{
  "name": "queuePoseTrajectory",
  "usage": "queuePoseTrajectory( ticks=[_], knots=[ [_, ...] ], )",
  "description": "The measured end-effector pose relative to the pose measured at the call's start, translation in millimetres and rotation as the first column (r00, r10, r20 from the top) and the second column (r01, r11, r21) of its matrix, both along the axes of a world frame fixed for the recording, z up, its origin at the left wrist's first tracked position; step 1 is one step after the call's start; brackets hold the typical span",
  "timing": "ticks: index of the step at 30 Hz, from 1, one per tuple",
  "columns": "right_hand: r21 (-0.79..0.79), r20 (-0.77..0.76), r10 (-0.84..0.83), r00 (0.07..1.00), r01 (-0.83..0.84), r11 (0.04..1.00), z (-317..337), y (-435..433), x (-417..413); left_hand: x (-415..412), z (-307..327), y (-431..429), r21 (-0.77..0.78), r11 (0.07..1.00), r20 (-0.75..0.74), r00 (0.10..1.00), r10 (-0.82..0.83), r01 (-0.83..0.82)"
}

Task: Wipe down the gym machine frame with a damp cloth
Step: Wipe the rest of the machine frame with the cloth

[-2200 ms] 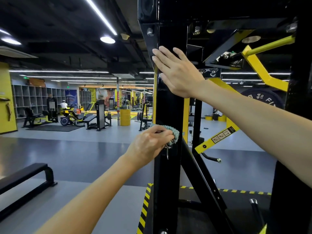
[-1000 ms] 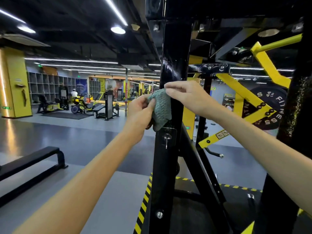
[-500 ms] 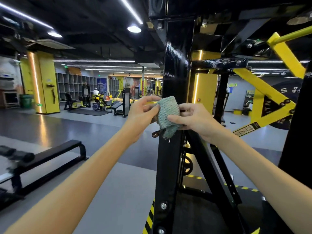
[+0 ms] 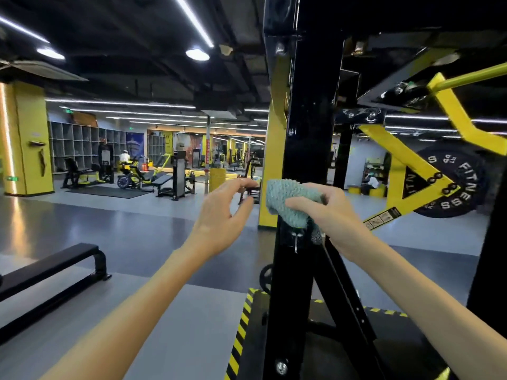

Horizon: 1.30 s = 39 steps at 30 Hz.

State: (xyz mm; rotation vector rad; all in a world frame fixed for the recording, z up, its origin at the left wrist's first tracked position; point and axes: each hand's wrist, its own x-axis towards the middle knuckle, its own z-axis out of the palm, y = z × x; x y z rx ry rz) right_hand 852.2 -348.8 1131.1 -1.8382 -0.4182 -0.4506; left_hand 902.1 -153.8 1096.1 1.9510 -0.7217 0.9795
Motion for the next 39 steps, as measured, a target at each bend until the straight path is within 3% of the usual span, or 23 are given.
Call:
queuePoseTrajectory(
  ticks=[3, 5, 7, 8, 10, 12, 15, 17, 25, 29, 34, 39],
  knots=[
    [0.145, -0.044, -0.046, 0.998, 0.052, 0.988, 3.2, 16.3, 1.4, 28.3, -3.7, 20.3, 0.072, 0.994, 0.083, 0.993, -0.087, 0.081],
    [0.161, -0.071, -0.068, 0.995, 0.079, 0.984, 6.3, 26.7, 2.5, 45.9, -2.4, 29.4, 0.169, 0.977, 0.142, 0.977, -0.157, 0.133],
    [0.079, -0.043, -0.172, 0.984, 0.175, 0.981, 4.9, 35.0, 6.1, 62.4, -0.5, 33.5, 0.292, 0.948, 0.247, 0.948, -0.202, 0.125],
    [-0.043, 0.035, -0.271, 0.962, 0.272, 0.961, 2.9, 37.7, 7.8, 69.4, 0.3, 34.0, 0.346, 0.934, 0.304, 0.931, -0.2, 0.088],
    [-0.327, 0.348, -0.403, 0.846, 0.513, 0.794, -6.6, 44.0, 12.5, 79.3, 1.2, 36.4, 0.439, 0.898, 0.397, 0.896, -0.198, 0.004],
    [-0.493, 0.659, -0.286, 0.696, 0.686, 0.535, -16.2, 51.7, 21.4, 86.3, 0.4, 39.9, 0.487, 0.872, 0.441, 0.873, -0.207, -0.039],
    [-0.489, 0.863, -0.075, 0.5, 0.863, 0.125, -26.1, 64.3, 38.1, 97.5, -4.9, 45.4, 0.54, 0.841, 0.446, 0.858, -0.255, -0.031],
    [-0.472, 0.881, -0.048, 0.471, 0.882, 0.002, -32.4, 73.4, 47.7, 112.1, -11.2, 50.2, 0.555, 0.832, 0.441, 0.849, -0.289, -0.005],
    [-0.453, 0.891, -0.085, 0.445, 0.873, -0.179, -47.8, 78.7, 65.0, 183.1, -31.3, 63.3, 0.533, 0.834, 0.43, 0.804, -0.411, 0.141],
    [-0.405, 0.914, -0.085, 0.397, 0.871, -0.278, -42.6, 82.4, 68.8, 229.2, -15.7, 41.8, 0.51, 0.833, 0.495, 0.719, -0.489, 0.215],
    [-0.267, 0.963, -0.081, 0.257, 0.875, -0.404, -13.5, 98.3, 72.0, 257.6, 16.7, -2.5, 0.507, 0.797, 0.571, 0.565, -0.596, 0.328],
    [-0.192, 0.979, -0.06, 0.195, 0.779, -0.598, 27.1, 106.3, 66.4, 251.8, 51.5, -39.3, 0.474, 0.755, 0.658, 0.388, -0.646, 0.453]
  ],
)
